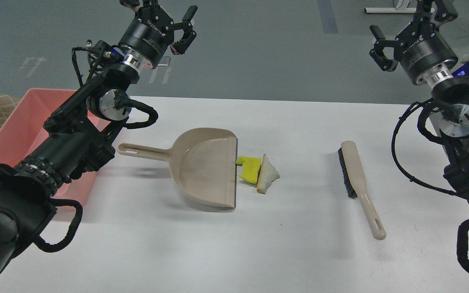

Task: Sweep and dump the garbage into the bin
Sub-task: 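Raise the left arm and move it toward the dustpan handle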

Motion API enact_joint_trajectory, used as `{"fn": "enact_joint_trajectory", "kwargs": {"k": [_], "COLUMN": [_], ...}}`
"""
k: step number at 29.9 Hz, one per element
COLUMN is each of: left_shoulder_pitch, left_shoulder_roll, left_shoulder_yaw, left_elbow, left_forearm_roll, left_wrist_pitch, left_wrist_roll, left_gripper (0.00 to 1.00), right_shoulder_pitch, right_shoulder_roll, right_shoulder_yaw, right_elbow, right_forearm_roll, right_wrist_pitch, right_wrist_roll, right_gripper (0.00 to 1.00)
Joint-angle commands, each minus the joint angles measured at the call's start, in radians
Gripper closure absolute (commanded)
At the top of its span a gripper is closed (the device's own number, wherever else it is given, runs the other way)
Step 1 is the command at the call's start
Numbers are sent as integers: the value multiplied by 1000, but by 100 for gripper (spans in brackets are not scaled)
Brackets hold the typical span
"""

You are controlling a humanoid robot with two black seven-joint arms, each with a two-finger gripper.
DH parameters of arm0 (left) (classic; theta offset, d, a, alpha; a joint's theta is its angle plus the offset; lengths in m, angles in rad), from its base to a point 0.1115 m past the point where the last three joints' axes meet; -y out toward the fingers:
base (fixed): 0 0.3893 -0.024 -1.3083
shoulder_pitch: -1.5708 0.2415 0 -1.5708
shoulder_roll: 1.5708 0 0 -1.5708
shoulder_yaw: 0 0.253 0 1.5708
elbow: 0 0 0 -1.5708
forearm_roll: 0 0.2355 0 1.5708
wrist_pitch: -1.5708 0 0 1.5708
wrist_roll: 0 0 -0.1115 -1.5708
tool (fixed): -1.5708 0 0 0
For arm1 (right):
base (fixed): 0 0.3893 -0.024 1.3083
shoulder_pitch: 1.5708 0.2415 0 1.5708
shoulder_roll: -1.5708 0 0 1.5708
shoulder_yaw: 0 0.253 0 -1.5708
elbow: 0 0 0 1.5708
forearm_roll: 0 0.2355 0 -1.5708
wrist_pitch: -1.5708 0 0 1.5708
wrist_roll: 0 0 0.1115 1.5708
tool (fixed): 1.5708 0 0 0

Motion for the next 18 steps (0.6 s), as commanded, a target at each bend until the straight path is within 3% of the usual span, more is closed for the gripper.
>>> {"fn": "enact_joint_trajectory", "kwargs": {"k": [1,3,18], "left_shoulder_pitch": [4,2,-4], "left_shoulder_roll": [8,17,15], "left_shoulder_yaw": [26,32,49], "left_elbow": [10,10,-7], "left_forearm_roll": [5,5,16], "left_wrist_pitch": [43,89,100], "left_wrist_roll": [16,18,10], "left_gripper": [1,1,1], "right_shoulder_pitch": [1,1,4], "right_shoulder_roll": [0,-1,-14], "right_shoulder_yaw": [-4,-4,-7], "right_elbow": [1,1,3], "right_forearm_roll": [0,0,1], "right_wrist_pitch": [0,0,12], "right_wrist_roll": [0,0,3], "right_gripper": [0,0,0]}}
